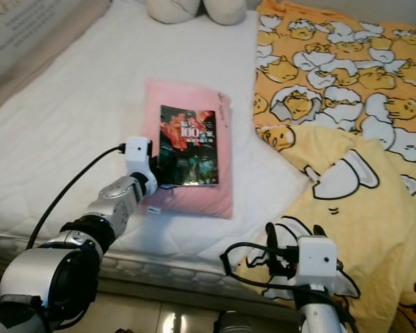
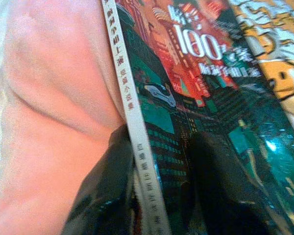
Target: Clean up the room
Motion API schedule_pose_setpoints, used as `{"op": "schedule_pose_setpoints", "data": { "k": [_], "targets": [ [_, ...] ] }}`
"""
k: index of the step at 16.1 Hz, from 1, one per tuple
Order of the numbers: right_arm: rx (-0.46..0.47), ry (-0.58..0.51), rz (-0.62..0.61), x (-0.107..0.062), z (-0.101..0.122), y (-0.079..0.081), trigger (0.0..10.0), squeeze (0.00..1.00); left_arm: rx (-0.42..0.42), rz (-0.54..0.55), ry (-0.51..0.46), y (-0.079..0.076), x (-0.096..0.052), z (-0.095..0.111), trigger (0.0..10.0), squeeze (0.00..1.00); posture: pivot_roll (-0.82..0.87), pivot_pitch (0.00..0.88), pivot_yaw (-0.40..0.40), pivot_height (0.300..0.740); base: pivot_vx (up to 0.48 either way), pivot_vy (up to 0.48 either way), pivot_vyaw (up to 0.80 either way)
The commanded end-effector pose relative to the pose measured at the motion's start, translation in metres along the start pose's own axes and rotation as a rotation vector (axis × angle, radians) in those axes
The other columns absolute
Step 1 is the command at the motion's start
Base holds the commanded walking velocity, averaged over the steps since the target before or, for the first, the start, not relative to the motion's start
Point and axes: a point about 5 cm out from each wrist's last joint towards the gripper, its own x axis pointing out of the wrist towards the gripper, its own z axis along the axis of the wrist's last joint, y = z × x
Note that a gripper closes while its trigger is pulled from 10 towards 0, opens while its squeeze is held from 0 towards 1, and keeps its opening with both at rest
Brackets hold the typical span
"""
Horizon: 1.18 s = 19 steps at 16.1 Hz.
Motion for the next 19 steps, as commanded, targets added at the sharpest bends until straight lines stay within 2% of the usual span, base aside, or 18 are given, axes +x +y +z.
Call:
{"op": "schedule_pose_setpoints", "data": {
  "k": [1, 4, 5, 6, 7, 8, 11, 13, 15, 16, 17, 18, 19],
  "targets": [
    [0.017, 0.014, -0.014, 0.002, -0.006, -0.004, 10.0, 0.00, -0.009, -0.069, 0.055, -0.015, 0.002, -0.011, 0.0, 0.00, -0.27, 0.000, 0.046, 0.740, 0.000, 0.000, 0.00],
    [0.038, -0.021, -0.013, 0.021, -0.004, 0.002, 10.0, 0.00, 0.023, -0.144, -0.074, -0.029, 0.010, 0.019, 0.0, 0.00, -0.23, 0.000, 0.068, 0.740, 0.000, 0.000, 0.00],
    [0.059, -0.046, 0.000, 0.037, -0.002, 0.010, 10.0, 0.00, 0.050, -0.246, -0.194, -0.040, 0.011, 0.044, 0.0, 0.00, -0.19, 0.000, 0.086, 0.740, 0.000, 0.000, 0.00],
    [0.068, -0.058, 0.012, 0.045, -0.002, 0.015, 10.0, 0.00, 0.103, -0.281, -0.223, -0.040, 0.009, 0.049, 0.0, 0.00, -0.17, 0.000, 0.090, 0.740, 0.000, 0.000, 0.00],
    [0.071, -0.061, 0.015, 0.048, -0.002, 0.017, 10.0, 0.00, 0.125, -0.284, -0.225, -0.038, 0.008, 0.049, 0.0, 0.00, -0.17, 0.000, 0.091, 0.740, 0.000, 0.000, 0.00],
    [0.078, -0.068, 0.022, 0.054, -0.001, 0.020, 10.0, 0.00, 0.216, -0.242, -0.216, -0.028, 0.005, 0.045, 0.0, 0.00, -0.16, 0.000, 0.091, 0.740, 0.000, 0.000, 0.00],
    [0.070, -0.076, 0.053, 0.065, -0.002, 0.024, 10.0, 0.00, 0.266, -0.129, -0.167, -0.006, 0.000, 0.035, 0.0, 0.00, -0.11, 0.000, 0.074, 0.740, 0.000, 0.000, 0.00],
    [0.069, -0.075, 0.055, 0.068, -0.004, 0.023, 10.0, 0.00, 0.218, -0.098, -0.139, -0.001, -0.001, 0.026, 0.0, 0.00, -0.11, 0.000, 0.060, 0.740, 0.000, 0.000, 0.00],
    [0.053, -0.072, 0.080, 0.069, -0.004, 0.023, 10.0, 0.00, 0.143, -0.023, -0.047, -0.001, 0.000, 0.008, 0.0, 0.00, -0.11, 0.000, 0.041, 0.740, 0.000, 0.000, 0.00],
    [0.047, -0.066, 0.087, 0.067, -0.006, 0.023, 10.0, 0.00, 0.120, 0.008, -0.019, -0.003, 0.001, 0.004, 10.0, 0.00, -0.12, 0.000, 0.031, 0.740, 0.000, 0.000, 0.00],
    [0.039, -0.058, 0.093, 0.065, -0.008, 0.021, 10.0, 0.00, 0.101, 0.025, 0.008, -0.006, 0.002, -0.001, 10.0, 1.00, -0.13, 0.000, 0.019, 0.740, 0.000, 0.000, 0.00],
    [0.028, -0.050, 0.102, 0.060, -0.009, 0.019, 10.0, 0.00, 0.143, 0.073, 0.041, -0.008, 0.003, -0.005, 10.0, 1.00, -0.14, 0.000, 0.007, 0.740, 0.000, 0.000, 0.00],
    [0.023, -0.047, 0.104, 0.058, -0.010, 0.018, 10.0, 0.00, 0.130, 0.093, 0.052, -0.008, 0.003, -0.008, 10.0, 1.00, -0.16, 0.000, 0.004, 0.740, 0.000, 0.000, 0.00]
  ]
}}
